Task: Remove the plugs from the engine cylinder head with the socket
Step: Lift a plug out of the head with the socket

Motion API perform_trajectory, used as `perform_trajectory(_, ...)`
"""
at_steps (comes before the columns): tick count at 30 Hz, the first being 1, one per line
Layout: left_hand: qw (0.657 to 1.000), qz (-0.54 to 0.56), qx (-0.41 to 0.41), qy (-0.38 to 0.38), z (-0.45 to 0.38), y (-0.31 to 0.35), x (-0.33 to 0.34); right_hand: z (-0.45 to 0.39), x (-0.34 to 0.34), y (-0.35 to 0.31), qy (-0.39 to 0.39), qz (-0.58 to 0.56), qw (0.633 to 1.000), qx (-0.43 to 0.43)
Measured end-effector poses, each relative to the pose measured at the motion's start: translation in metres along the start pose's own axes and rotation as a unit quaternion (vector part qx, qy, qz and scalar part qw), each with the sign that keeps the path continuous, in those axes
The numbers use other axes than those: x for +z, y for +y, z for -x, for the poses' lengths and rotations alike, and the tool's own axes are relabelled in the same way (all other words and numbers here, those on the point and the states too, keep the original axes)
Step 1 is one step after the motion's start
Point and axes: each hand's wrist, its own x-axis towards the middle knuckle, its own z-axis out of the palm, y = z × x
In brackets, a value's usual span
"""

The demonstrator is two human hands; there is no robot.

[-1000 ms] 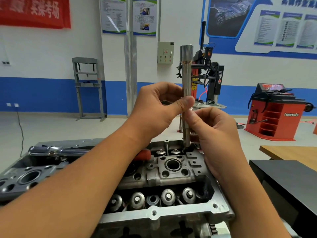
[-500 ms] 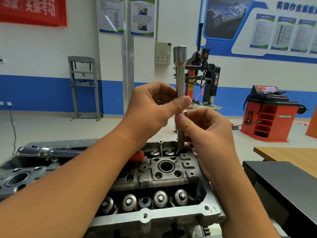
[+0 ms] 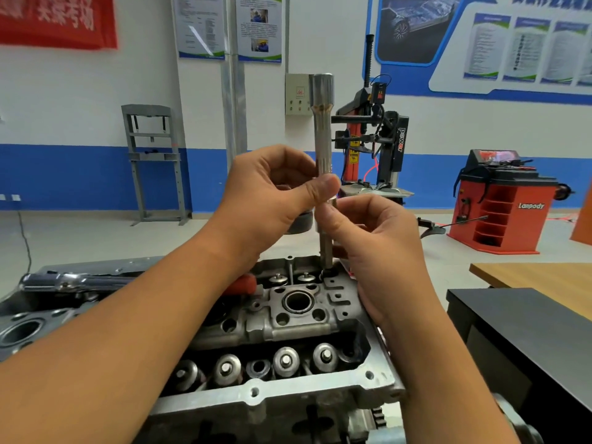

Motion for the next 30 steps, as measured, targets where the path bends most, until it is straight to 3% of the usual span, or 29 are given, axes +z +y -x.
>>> perform_trajectory(6,0.995,0.047,-0.034,-0.077,0.002,0.0019,0.0012,-0.0008,0.0041,0.0001,-0.046,-0.017,0.999,0.009)
perform_trajectory(9,0.997,0.046,-0.023,-0.051,0.0018,0.0029,0.0018,-0.0001,0.0018,-0.0012,-0.043,-0.054,0.997,0.025)
perform_trajectory(13,0.999,0.032,-0.007,-0.004,0.0013,0.0021,0.0012,0.0001,-0.0006,0.0014,-0.014,0.017,1.0,-0.003)
perform_trajectory(19,0.995,0.072,-0.04,-0.057,0.0,0.0011,-0.0019,0.0005,0.0027,0.001,-0.047,-0.014,0.999,-0.003)
perform_trajectory(24,0.997,0.065,-0.01,-0.033,0.0013,0.0015,-0.0003,-0.0018,0.0015,-0.0005,-0.04,-0.039,0.998,0.024)
perform_trajectory(30,0.999,0.043,-0.022,-0.022,0.0017,0.0006,0.0004,0.0004,0.0015,-0.0006,-0.018,-0.018,1.0,-0.012)
